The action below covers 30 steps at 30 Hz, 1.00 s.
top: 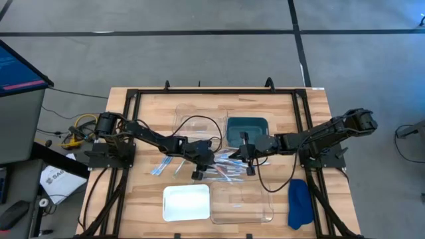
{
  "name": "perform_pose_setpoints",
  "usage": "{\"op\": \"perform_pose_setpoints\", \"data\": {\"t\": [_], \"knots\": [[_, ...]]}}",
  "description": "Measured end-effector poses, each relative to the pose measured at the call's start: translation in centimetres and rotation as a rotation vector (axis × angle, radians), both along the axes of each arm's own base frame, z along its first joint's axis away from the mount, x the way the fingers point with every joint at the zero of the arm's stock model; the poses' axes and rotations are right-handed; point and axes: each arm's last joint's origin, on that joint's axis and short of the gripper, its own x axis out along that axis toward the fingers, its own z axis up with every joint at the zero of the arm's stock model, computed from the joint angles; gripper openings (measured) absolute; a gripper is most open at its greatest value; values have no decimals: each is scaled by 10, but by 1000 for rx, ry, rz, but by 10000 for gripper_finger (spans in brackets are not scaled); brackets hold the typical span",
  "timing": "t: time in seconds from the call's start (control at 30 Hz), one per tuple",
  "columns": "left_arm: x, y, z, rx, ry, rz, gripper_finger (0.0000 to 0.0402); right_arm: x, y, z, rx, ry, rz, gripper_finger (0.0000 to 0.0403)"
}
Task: Pick & Place Toothbrushes
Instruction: Put the orange toothbrush into the white bin
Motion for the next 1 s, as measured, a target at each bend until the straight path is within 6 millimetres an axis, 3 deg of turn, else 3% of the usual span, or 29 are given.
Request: {"op": "perform_pose_setpoints", "data": {"t": [1.0], "knots": [[0, -1, 0, 127, -13, -30, 101, 0, 0, 0, 0, -1, 0, 0]]}}
